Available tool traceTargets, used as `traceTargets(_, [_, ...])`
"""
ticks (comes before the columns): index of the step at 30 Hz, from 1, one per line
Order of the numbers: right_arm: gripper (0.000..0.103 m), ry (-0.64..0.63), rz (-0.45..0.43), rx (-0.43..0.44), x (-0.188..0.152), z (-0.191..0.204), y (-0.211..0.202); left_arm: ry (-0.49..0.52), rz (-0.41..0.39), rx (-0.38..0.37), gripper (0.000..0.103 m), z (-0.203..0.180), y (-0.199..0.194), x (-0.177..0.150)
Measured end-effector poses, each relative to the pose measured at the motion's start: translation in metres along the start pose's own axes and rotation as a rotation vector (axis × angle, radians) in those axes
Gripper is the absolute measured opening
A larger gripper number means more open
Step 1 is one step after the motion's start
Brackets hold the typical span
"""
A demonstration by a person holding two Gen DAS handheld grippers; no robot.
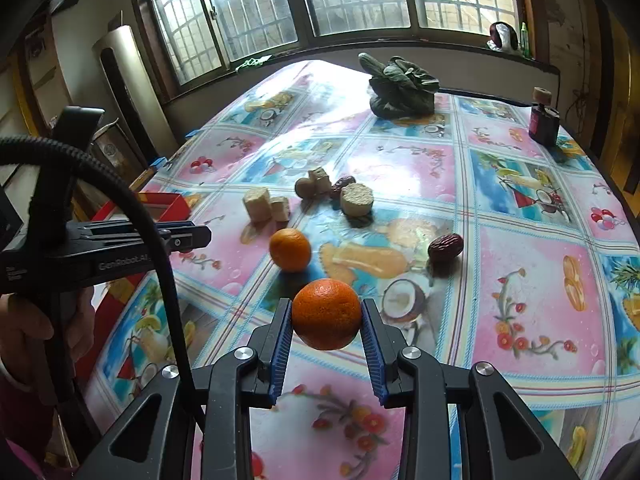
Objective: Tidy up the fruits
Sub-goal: 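Carry the brown fruit into the tray and open the left gripper while the right gripper places the orange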
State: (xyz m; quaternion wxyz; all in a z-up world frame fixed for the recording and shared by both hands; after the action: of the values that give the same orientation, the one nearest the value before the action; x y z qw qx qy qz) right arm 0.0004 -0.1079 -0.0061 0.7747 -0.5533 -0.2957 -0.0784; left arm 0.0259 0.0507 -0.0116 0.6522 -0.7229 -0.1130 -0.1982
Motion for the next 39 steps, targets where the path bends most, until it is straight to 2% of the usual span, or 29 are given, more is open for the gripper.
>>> traceTargets(7, [0.033, -0.029, 0.002, 0.014, -0.007, 0.025, -0.002, 0.009, -0.029, 0.031, 0.021, 0.003, -0.022, -0.016])
traceTargets(21, [0.033, -0.051, -0.008, -0.018, -0.009, 0.061, -0.007, -0.019, -0.08, 0.059, 0.021, 0.022, -0.049, -0.038])
traceTargets(39, [0.033, -0.205, 0.004, 0.06, 0.009, 0.149, 0.007, -0.14, -0.104, 0.14, 0.021, 0.101, -0.076, -0.071])
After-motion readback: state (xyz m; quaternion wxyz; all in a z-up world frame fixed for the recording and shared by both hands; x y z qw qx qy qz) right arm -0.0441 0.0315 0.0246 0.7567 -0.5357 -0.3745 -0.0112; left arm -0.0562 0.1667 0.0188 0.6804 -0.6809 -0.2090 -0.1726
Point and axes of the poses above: each gripper's, at about its wrist camera, not at the fingertips, and y roughly the way its jaws point, z to its left, x to its top, the point moved 7 cm from there along y, roughly the way its jaws point, and after that the axes turned 9 degrees about z, right-handed, at the moved point
